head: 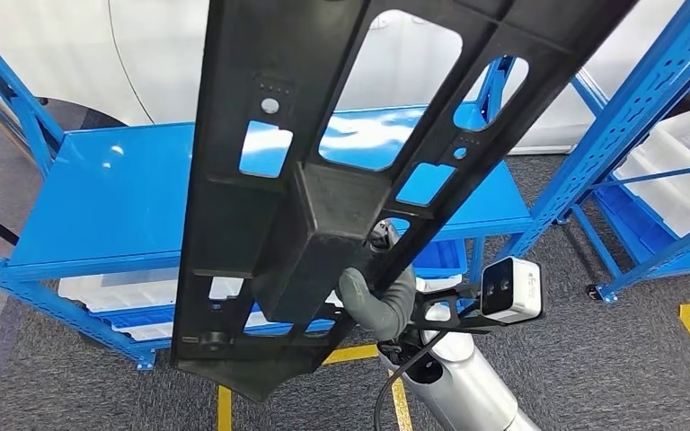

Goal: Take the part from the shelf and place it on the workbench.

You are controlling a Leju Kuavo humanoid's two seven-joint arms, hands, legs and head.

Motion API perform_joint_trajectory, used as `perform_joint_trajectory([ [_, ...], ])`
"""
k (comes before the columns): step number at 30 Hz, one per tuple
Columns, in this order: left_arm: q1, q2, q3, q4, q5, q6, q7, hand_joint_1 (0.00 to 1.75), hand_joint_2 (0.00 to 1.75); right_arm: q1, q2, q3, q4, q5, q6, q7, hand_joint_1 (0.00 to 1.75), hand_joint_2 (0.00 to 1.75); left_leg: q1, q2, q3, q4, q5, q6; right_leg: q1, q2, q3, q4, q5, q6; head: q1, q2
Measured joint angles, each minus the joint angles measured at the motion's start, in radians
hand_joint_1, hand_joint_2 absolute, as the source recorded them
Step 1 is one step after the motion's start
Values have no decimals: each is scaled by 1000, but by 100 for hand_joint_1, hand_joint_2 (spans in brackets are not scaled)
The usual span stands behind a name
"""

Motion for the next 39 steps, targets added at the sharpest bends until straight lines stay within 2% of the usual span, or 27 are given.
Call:
perform_joint_trajectory([
  [2,-1,-1,0,0,0,0,-2,0,175,-15,0,3,0,-4,-8,0,175,175,0,-1,-19,16,7,-11,2,3,75,-119,7,-5,0,0],
  [3,-1,-1,0,0,0,0,-4,0,175,-22,0,4,1,-6,-12,0,175,175,-2,-2,-25,20,13,-18,5,5,89,-148,0,-11,0,0],
  [6,0,0,0,0,0,0,-15,0,175,-41,0,8,4,-10,-35,0,175,175,0,-3,-38,23,21,-39,8,5,77,-159,12,-38,0,0],
  [7,0,1,0,0,0,0,-19,0,175,-50,-1,13,6,-12,-47,0,175,175,2,-3,-47,38,1,-44,7,3,68,-160,21,-49,0,0],
  [9,-1,4,0,0,0,1,-23,0,175,-65,-2,25,8,-25,-75,0,175,175,4,-3,-79,126,-83,-50,7,0,48,-162,41,-64,0,0],
  [11,-1,8,0,0,0,7,-20,0,175,-75,-4,40,9,-41,-98,0,175,175,5,-3,-110,254,-158,-54,12,-1,24,-160,59,-69,0,0],
  [12,-1,11,0,0,0,12,-17,0,175,-77,-6,47,9,-47,-104,-1,175,175,5,-3,-113,296,-166,-54,15,-1,11,-159,68,-70,0,0],
  [13,-1,15,0,0,0,15,-15,0,175,-79,-9,52,9,-53,-107,-1,175,175,5,-3,-101,307,-152,-53,18,-1,-2,-157,77,-71,0,0],
  [14,0,18,1,0,0,19,-13,0,175,-80,-11,57,9,-57,-108,-2,175,175,4,-4,-72,283,-126,-50,20,-1,-14,-156,86,-70,0,0],
  [15,0,21,1,0,0,21,-11,0,175,-83,-13,60,9,-61,-108,-2,175,175,3,-4,-27,228,-99,-44,21,0,-25,-155,94,-69,0,0],
  [16,-1,25,2,-1,0,24,-10,0,175,-87,-16,63,8,-64,-109,-2,175,175,0,-3,28,153,-88,-37,24,0,-33,-154,102,-67,0,0],
  [17,-2,28,2,-1,0,26,-10,0,175,-90,-18,65,6,-67,-111,-1,175,175,-3,-3,76,81,-88,-30,26,0,-39,-154,109,-63,0,0],
  [19,-3,36,1,-2,0,28,-9,0,175,-93,-22,67,0,-73,-119,-1,175,175,-11,-3,123,-2,-101,-20,26,-3,-45,-156,125,-51,0,0],
  [21,-1,43,1,-2,0,27,-9,0,175,-91,-32,67,-7,-78,-126,-2,175,175,-11,-2,117,-16,-87,-11,24,-4,-49,-159,136,-39,0,0],
  [22,-1,46,0,-2,0,27,-9,0,175,-89,-38,67,-10,-81,-127,-4,175,175,-9,0,111,-20,-76,-5,23,-3,-54,-151,123,-33,0,0],
  [23,0,48,0,-2,0,27,-9,0,175,-87,-46,67,-13,-82,-128,-5,175,175,-6,2,102,-23,-64,1,22,-2,-65,-126,92,-28,0,0],
  [24,0,50,0,-2,0,27,-8,0,175,-86,-53,67,-15,-83,-127,-6,175,175,-4,4,91,-25,-53,5,19,0,-80,-80,44,-24,0,0],
  [26,0,54,-1,-2,0,27,-11,0,175,-80,-64,67,-18,-85,-123,-10,175,175,-5,5,64,-22,-34,10,15,0,-112,45,-44,-15,0,0],
  [27,0,55,-1,-2,0,28,-13,0,175,-76,-68,67,-18,-86,-119,-13,175,175,-6,5,50,-20,-25,9,12,0,-119,95,-58,-11,0,0],
  [28,0,57,-1,-2,0,29,-16,0,175,-72,-73,66,-18,-87,-114,-15,175,175,-6,5,36,-16,-17,8,9,0,-112,117,-48,-8,0,0],
  [29,1,58,-1,-2,0,30,-18,0,175,-69,-77,66,-19,-88,-110,-18,175,175,-5,5,21,-11,-9,5,7,0,-89,105,-22,-6,0,0],
  [30,1,59,0,-2,0,30,-20,0,175,-67,-80,65,-21,-88,-105,-20,175,175,-5,5,6,-3,-3,2,4,0,-49,59,6,-5,0,0],
  [31,1,60,0,-2,0,31,-21,0,175,-66,-82,64,-25,-88,-101,-22,175,175,-5,4,-7,5,1,-3,2,0,-1,-6,18,-5,0,0],
  [33,1,62,0,-2,0,31,-24,0,175,-65,-84,63,-35,-89,-93,-23,175,175,-7,3,-24,20,9,-13,4,2,73,-120,7,-13,0,0],
  [35,1,64,0,-3,0,31,-27,0,175,-62,-84,63,-42,-89,-88,-24,175,175,-7,3,-31,24,21,-27,10,5,85,-150,-3,-29,0,0],
  [37,2,67,0,-3,0,32,-28,0,175,-59,-84,62,-43,-89,-87,-25,175,175,-3,2,-39,32,15,-39,8,2,73,-151,11,-48,0,0],
  [39,3,69,0,-3,0,33,-28,0,175,-57,-83,62,-47,-87,-84,-24,175,175,1,0,-63,94,-53,-48,7,-1,54,-154,31,-66,0,0],
])
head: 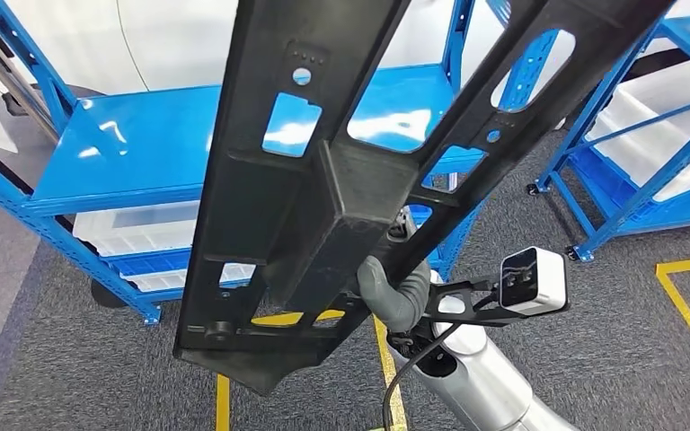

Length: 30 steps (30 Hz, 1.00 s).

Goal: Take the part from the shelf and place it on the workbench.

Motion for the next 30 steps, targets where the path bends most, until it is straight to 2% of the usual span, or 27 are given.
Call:
perform_joint_trajectory([
  [2,0,0,2,0,0,2,0,0,175,1,2,0,-4,5,7,3,175,175,1,0,-33,122,-89,-6,3,0,-24,0,17,-7,0,0],
  [3,0,0,4,0,0,3,0,0,175,1,2,0,-5,8,11,5,175,175,1,0,-44,178,-106,-7,6,0,-36,1,26,-8,0,0],
  [4,0,0,6,0,0,4,0,0,175,1,3,1,-5,11,14,7,175,175,1,0,-44,210,-100,-7,8,0,-48,1,34,-8,0,0],
  [5,0,0,8,0,0,6,0,0,175,0,4,2,-5,12,16,10,175,175,0,0,-30,211,-74,-5,10,0,-58,2,42,-8,0,0],
  [6,0,0,11,0,0,7,0,0,175,-2,4,2,-5,12,16,13,175,175,0,-1,3,176,-41,0,12,0,-66,2,50,-7,0,0],
  [7,0,0,14,0,0,10,0,0,175,-5,4,3,-5,12,15,15,175,175,-2,-1,49,112,-19,7,14,0,-72,2,56,-6,0,0],
  [8,-1,1,17,-1,0,13,0,0,175,-10,4,3,-7,9,14,17,175,175,-6,-1,101,36,-14,16,16,-1,-76,3,62,-3,0,0],
  [9,-2,2,20,-2,0,16,0,0,175,-16,4,4,-9,6,13,19,175,175,-10,-1,143,-31,-22,23,16,-2,-79,3,67,1,0,0],
  [10,-3,3,23,-3,0,19,1,0,175,-23,4,5,-12,1,10,21,175,175,-14,0,169,-76,-34,28,16,-3,-81,3,73,7,0,0],
  [11,-4,3,25,-4,0,21,2,0,175,-30,4,7,-15,-3,8,22,175,175,-17,0,179,-98,-42,32,15,-4,-82,2,78,14,0,0],
  [13,-4,3,28,-6,0,23,5,0,175,-39,4,10,-19,-9,3,23,175,175,-15,1,176,-112,-32,39,14,-4,-86,5,82,26,0,0],
  [14,-4,3,30,-6,0,24,6,0,175,-41,4,12,-20,-10,1,24,175,175,-13,2,174,-117,-24,43,14,-3,-94,21,67,32,0,0],
  [15,-3,2,32,-6,0,25,8,0,175,-44,4,13,-20,-11,-1,24,175,175,-9,3,170,-122,-15,47,13,-2,-109,56,40,36,0,0],
  [17,-3,1,36,-6,0,23,9,0,175,-47,4,17,-21,-10,-3,24,175,175,-9,5,157,-120,-4,53,9,0,-160,181,-38,44,0,0],
  [18,-2,1,38,-6,0,22,9,0,175,-47,3,19,-21,-8,-3,23,175,175,-9,5,149,-118,0,53,7,0,-181,240,-64,48,0,0],
  [19,-1,0,41,-6,0,19,9,0,175,-46,2,21,-21,-5,-4,23,175,175,-9,5,142,-115,2,53,6,0,-189,273,-73,50,0,0],
  [20,-1,-1,43,-6,0,17,9,0,175,-46,1,23,-21,-1,-4,22,175,175,-9,7,137,-111,4,52,4,-1,-178,267,-61,52,0,0],
  [21,0,-2,44,-6,0,14,9,0,175,-47,-1,25,-21,4,-4,21,175,175,-8,8,134,-107,4,50,3,-4,-149,223,-35,52,0,0],
  [23,0,-6,47,-6,0,8,9,0,175,-50,-8,29,-21,16,-1,12,175,175,-11,14,129,-94,-1,44,5,-32,-75,90,13,47,0,0],
  [24,1,-9,47,-6,0,6,9,0,175,-51,-14,32,-21,27,3,1,175,175,-14,17,126,-88,-4,39,8,-44,-53,43,24,41,0,0],
  [25,2,-12,48,-6,0,4,9,0,175,-52,-21,34,-20,41,6,-15,175,175,-16,23,123,-84,-6,34,11,-51,-44,19,26,33,0,0],
  [28,2,-22,48,-6,0,5,9,0,175,-35,-45,35,-17,104,11,-71,175,175,-17,41,120,-79,-10,20,13,-29,-51,12,31,12,0,0],
  [30,1,-29,48,-6,0,12,9,0,175,-21,-57,37,-16,145,12,-93,175,175,-13,30,101,-33,-47,11,9,-14,-53,7,37,1,0,0],
])
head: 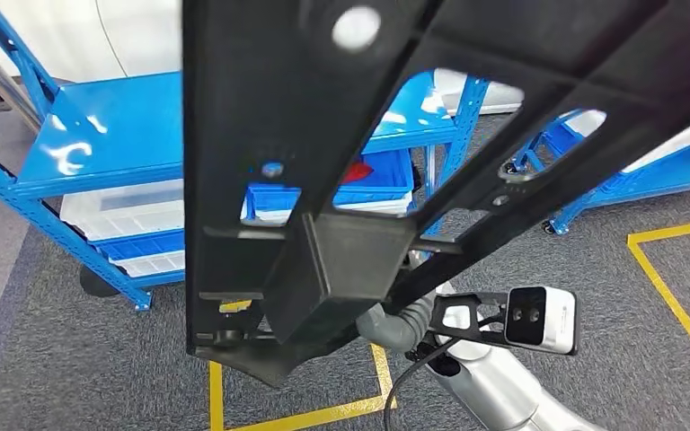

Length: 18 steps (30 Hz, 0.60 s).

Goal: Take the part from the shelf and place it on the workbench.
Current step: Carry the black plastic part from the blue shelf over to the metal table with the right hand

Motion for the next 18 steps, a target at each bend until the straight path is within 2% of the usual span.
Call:
perform_joint_trajectory([
  [3,1,-6,0,0,0,11,1,0,175,13,-8,7,1,34,-2,-7,175,175,4,-22,-80,183,-89,-9,0,25,-5,-1,6,-8,0,0],
  [4,1,-7,0,0,0,13,1,0,175,16,-9,10,2,41,-4,-7,175,175,5,-24,-99,225,-98,-10,1,35,-6,0,7,-9,0,0],
  [5,2,-8,0,0,0,14,2,0,175,19,-10,12,3,47,-5,-6,175,175,5,-26,-102,232,-88,-9,2,45,-7,0,8,-9,0,0],
  [6,2,-8,0,0,0,15,2,0,175,20,-11,15,3,51,-8,-4,175,175,5,-30,-88,200,-60,-6,2,55,-6,1,8,-8,0,0],
  [7,1,-9,0,0,0,16,2,0,175,21,-12,16,4,53,-10,-2,175,175,5,-41,-60,140,-22,-1,3,65,-6,2,9,-7,0,0],
  [9,1,-9,0,0,0,18,2,0,175,18,-12,20,4,58,-16,5,175,175,4,-78,-3,14,30,10,4,85,-9,4,12,-1,0,0],
  [11,1,-8,0,0,-1,20,2,0,175,16,-12,25,4,62,-20,13,175,175,2,-96,19,-40,36,17,2,102,-18,5,19,10,0,0],
  [13,-2,-8,-1,0,-2,23,5,0,175,14,-12,29,4,62,-23,19,175,175,2,-80,22,-54,40,23,-2,110,-26,3,25,23,0,0],
  [14,-3,-9,-2,0,-1,25,7,0,175,11,-13,31,4,62,-25,22,175,175,4,-71,22,-60,46,28,-1,99,-31,11,18,29,0,0],
  [15,-4,-9,-2,0,-1,27,10,0,175,6,-13,34,5,63,-27,24,175,175,6,-60,23,-66,51,34,0,80,-42,35,0,34,0,0],
  [17,-2,-11,-2,0,0,30,13,0,175,-6,-13,42,8,63,-30,27,175,175,7,-38,21,-70,55,39,-1,39,-89,138,-63,43,0,0],
  [18,-1,-11,-2,0,0,32,14,0,175,-10,-13,45,11,63,-31,29,175,175,7,-27,20,-69,55,40,-4,31,-117,202,-91,47,0,0],
])
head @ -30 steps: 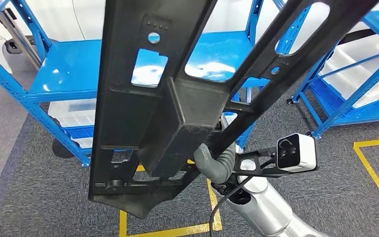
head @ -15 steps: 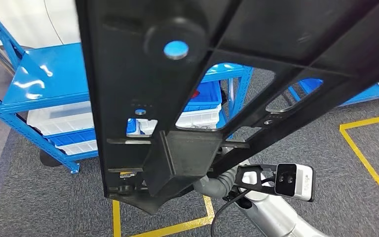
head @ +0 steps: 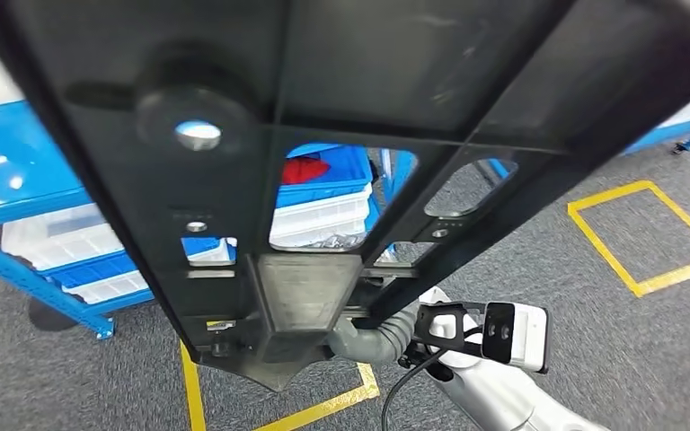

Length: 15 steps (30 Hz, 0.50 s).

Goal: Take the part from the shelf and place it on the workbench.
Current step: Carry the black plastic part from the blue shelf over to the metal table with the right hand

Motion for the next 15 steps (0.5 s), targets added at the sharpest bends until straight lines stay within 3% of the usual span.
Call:
perform_joint_trajectory([
  [2,0,-1,0,0,0,4,1,0,175,-3,0,7,6,-1,-2,6,175,175,0,23,-1,2,-1,0,-6,-8,-24,62,-10,8,0,0],
  [3,0,-3,0,0,0,6,1,0,175,-7,0,10,9,-5,-4,12,175,175,0,33,-2,4,-2,-2,-10,-14,-10,40,10,11,0,0],
  [5,-2,-6,0,0,0,9,3,0,175,-26,1,18,12,-20,-13,24,175,175,0,52,-2,11,-8,-9,-12,-47,55,-80,65,12,0,0],
  [7,-3,-8,0,0,0,11,5,0,175,-48,4,25,13,-36,-23,33,175,175,-5,70,-3,21,-16,-19,-6,-76,99,-172,90,-1,0,0],
  [8,-4,-8,0,0,0,12,6,0,175,-55,6,26,13,-42,-26,35,175,175,-8,78,-4,24,-18,-25,-1,-80,103,-186,88,-9,0,0],
  [10,-6,-8,-1,0,0,14,7,0,175,-61,7,28,13,-54,-34,33,175,175,-8,93,-1,23,-21,-35,2,-60,100,-190,93,-25,0,0],
  [12,-8,-5,-3,0,0,16,7,0,175,-62,6,30,10,-67,-51,20,175,175,-2,66,-8,45,-44,-46,-1,-40,99,-195,99,-37,0,0],
  [14,-5,4,-7,0,0,15,8,0,175,-55,4,30,2,-75,-71,0,175,175,3,18,-46,140,-105,-52,-4,-21,98,-198,103,-46,0,0],
  [15,-2,9,-9,0,0,15,9,0,175,-47,2,30,-5,-75,-77,-9,175,175,4,6,-75,209,-138,-53,-4,-10,97,-198,104,-48,0,0],
])
